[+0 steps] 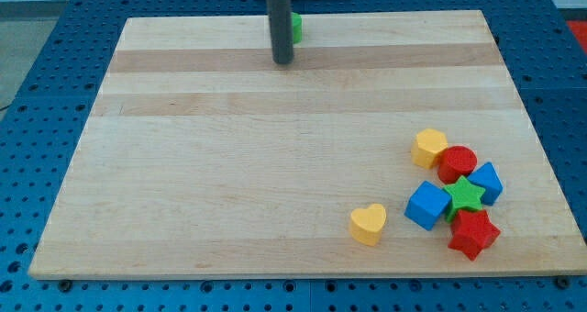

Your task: Move the yellow hexagon to the top of the yellow heart

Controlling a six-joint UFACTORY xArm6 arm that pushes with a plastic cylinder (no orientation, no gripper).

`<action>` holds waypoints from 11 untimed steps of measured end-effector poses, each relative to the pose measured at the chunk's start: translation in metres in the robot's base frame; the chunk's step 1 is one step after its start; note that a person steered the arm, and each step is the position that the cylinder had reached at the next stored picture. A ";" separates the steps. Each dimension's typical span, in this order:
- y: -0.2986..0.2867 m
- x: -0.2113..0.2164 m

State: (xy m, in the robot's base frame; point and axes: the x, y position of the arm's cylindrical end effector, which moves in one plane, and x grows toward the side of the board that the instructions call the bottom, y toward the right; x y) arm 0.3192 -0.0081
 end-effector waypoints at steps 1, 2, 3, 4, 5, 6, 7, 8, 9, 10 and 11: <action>0.093 0.025; 0.183 0.058; 0.188 0.112; 0.213 0.148; 0.171 0.156; 0.115 0.154; 0.107 0.193; 0.066 0.204; 0.061 0.166; 0.093 0.163; 0.106 0.139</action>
